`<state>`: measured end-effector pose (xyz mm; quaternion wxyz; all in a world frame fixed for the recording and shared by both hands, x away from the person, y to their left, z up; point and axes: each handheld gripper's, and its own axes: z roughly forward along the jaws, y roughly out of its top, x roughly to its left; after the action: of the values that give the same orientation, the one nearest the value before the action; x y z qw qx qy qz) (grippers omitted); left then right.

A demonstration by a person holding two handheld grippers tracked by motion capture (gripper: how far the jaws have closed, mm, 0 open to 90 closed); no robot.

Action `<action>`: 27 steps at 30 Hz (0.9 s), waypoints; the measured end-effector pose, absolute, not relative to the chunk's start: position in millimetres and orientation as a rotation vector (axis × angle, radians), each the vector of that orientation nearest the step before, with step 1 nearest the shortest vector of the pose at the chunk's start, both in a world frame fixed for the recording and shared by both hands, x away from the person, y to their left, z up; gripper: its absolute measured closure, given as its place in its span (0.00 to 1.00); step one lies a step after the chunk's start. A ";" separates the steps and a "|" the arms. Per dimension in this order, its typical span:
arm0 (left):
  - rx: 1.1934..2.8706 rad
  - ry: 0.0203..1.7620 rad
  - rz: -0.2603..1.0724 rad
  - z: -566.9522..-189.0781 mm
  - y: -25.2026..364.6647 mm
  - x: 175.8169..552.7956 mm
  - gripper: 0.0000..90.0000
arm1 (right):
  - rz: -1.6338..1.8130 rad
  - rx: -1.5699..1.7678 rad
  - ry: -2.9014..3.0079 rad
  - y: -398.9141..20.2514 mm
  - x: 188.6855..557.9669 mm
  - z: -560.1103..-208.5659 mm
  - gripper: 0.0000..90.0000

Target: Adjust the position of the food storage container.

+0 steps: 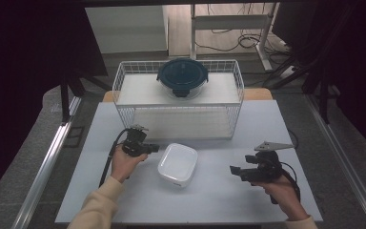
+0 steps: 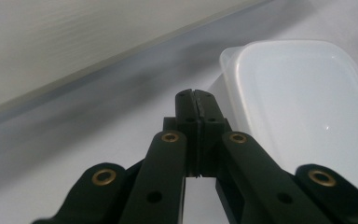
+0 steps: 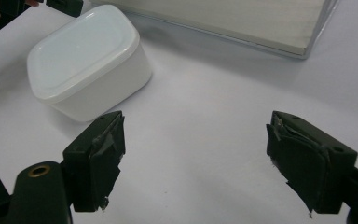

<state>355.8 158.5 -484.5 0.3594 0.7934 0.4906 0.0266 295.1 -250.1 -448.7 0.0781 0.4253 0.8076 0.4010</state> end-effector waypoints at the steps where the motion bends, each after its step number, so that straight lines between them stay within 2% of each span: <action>1: 2.053 1.256 0.063 -485.0 156.0 357.8 1.00 | 1.197 1.278 2.414 -250.7 295.4 -449.0 0.21; 12: 2.076 1.199 -0.017 -490.0 127.8 371.8 1.00 | 1.195 1.286 2.407 -253.5 296.0 -449.1 0.21; 27: 2.229 0.981 -0.054 -483.5 78.5 370.6 1.00 | 1.186 1.294 2.408 -255.7 297.4 -451.2 0.21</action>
<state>370.6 78.5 -483.5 0.3455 0.8588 0.3778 -0.0207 297.4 -255.7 -451.2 0.0807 0.4329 0.8054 0.3966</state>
